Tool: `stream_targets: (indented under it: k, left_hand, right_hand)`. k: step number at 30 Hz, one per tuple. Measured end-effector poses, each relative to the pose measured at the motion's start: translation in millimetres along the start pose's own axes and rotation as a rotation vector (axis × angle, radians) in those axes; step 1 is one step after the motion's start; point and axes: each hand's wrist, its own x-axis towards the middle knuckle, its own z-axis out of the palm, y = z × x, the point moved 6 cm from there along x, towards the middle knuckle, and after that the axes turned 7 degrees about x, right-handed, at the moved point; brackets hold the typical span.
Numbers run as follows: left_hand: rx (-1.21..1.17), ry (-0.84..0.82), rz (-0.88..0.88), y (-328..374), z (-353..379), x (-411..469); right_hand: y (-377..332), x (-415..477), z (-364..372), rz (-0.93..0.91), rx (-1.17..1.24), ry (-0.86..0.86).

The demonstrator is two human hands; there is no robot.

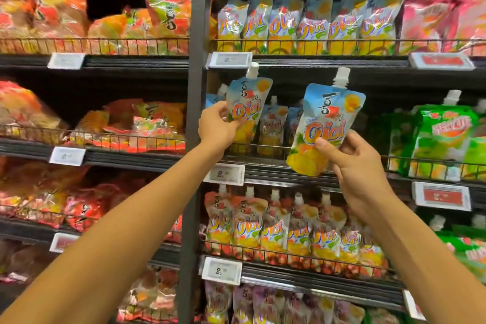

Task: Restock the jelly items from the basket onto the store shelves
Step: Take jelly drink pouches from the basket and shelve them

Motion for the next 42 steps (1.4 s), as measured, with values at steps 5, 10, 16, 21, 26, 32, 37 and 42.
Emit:
stream_targets:
  k: [5, 10, 16, 21, 26, 32, 37, 42]
  left_hand:
    - [0.115, -0.006, 0.035, -20, 5, -2]
    - [0.317, -0.004, 0.145, -16, -1, -3]
    - [0.450, 0.049, 0.203, -12, -7, -8]
    - [0.664, 0.069, 0.221, -8, -5, -11]
    - [0.818, 0.088, 0.219, 0, 0, -13]
    - [0.876, 0.082, 0.217, 3, -6, -16]
    - [0.813, 0.068, 0.261, 3, -2, -29]
    - [0.602, -0.011, 0.270, 6, 16, -44]
  right_hand:
    - [2, 11, 6, -0.019, -0.042, -0.019]
    - [-2, 24, 11, -0.089, -0.138, 0.026]
    - [5, 48, 26, -0.117, -0.205, 0.041]
    - [12, 71, 45, -0.145, -0.336, 0.062]
    - [29, 85, 59, -0.105, -0.467, 0.063]
    - [58, 90, 76, 0.078, -0.572, -0.010]
    - [61, 97, 82, 0.174, -0.689, -0.074]
    - [57, 97, 85, 0.240, -0.763, -0.156]
